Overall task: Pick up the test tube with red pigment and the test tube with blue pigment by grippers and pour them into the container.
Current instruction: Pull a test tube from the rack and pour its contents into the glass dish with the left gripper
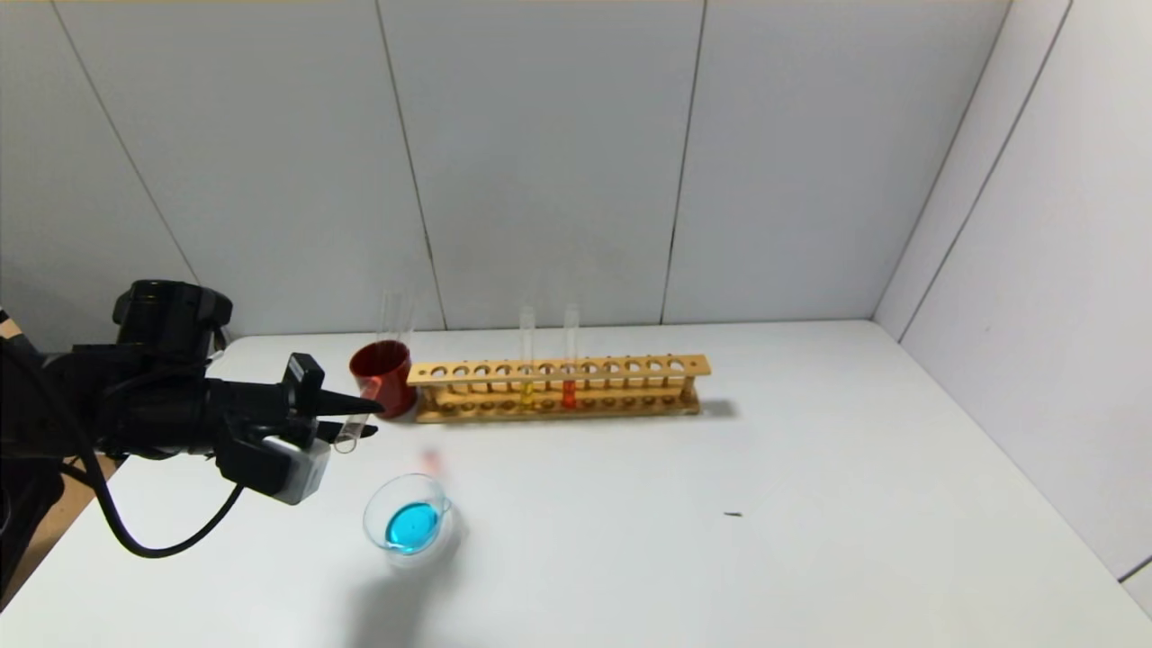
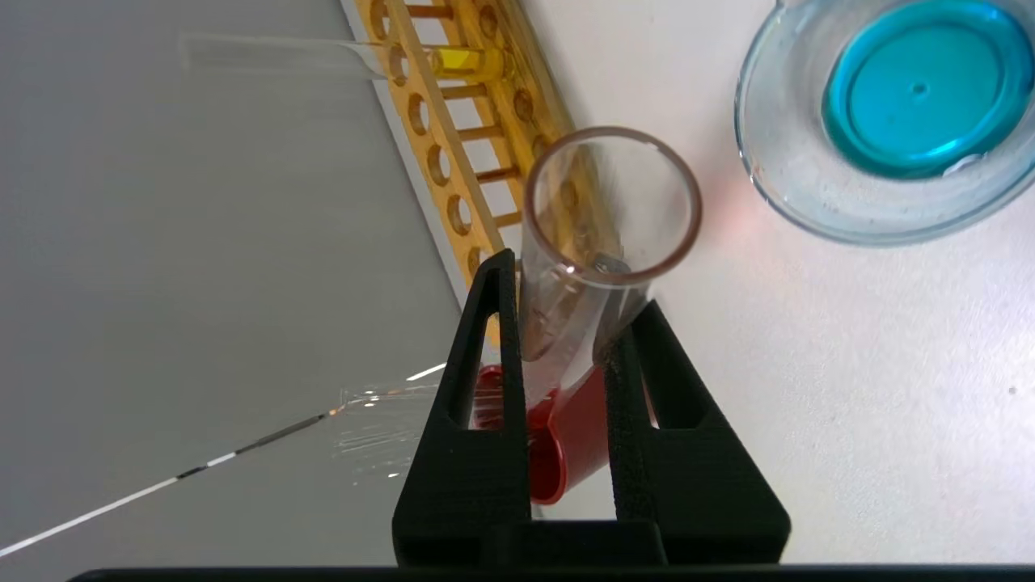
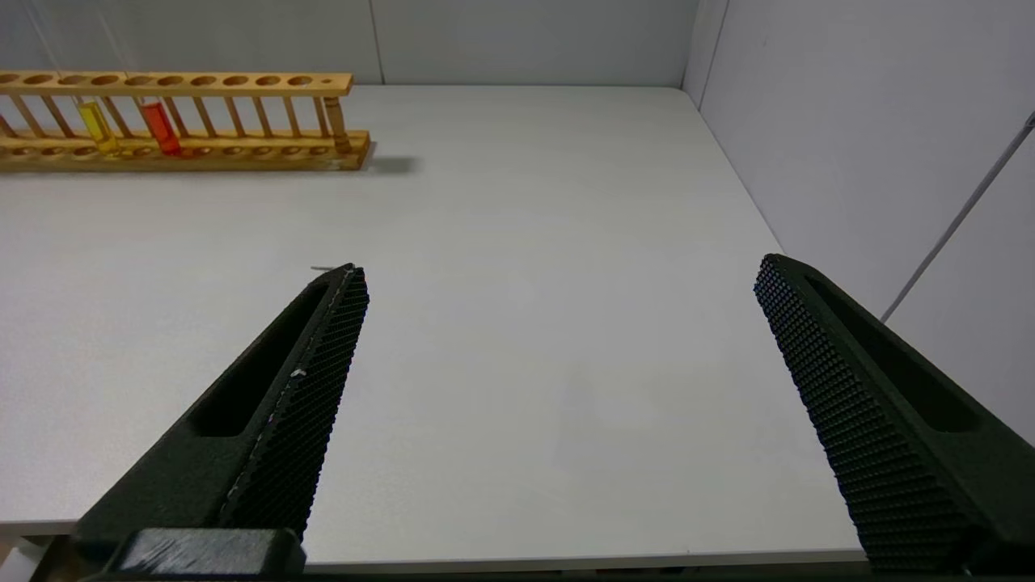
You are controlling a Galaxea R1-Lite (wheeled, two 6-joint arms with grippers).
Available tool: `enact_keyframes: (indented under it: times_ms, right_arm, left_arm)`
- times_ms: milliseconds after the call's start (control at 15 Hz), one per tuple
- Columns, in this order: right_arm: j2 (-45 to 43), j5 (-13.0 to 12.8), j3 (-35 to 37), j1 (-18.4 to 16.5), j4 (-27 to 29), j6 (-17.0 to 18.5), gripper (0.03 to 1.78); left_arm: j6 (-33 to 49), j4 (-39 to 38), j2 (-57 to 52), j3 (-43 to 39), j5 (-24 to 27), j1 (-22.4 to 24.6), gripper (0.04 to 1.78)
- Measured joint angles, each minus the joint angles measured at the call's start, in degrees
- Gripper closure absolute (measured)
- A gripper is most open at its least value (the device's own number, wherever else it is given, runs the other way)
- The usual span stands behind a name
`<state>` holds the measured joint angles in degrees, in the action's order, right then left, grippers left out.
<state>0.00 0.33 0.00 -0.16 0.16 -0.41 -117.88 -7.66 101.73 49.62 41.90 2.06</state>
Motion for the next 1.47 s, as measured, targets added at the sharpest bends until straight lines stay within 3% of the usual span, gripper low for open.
enact_keyframes:
  times_ms: [533,1067,1467]
  right_arm:
    - [0.0,0.0,0.0,0.0,0.0,0.0,0.06]
    - [0.0,0.0,0.0,0.0,0.0,0.0,0.06]
    - [0.0,0.0,0.0,0.0,0.0,0.0,0.06]
  left_arm:
    - [-1.9,-5.1,2.3,0.8,-2.6,-1.5,1.51]
    - [-5.9,-5.6,3.2,0.8,-3.4,-2.0,1.51]
    - [-6.0,-12.3,3.6,0.1,-3.4,-2.0,1.51]
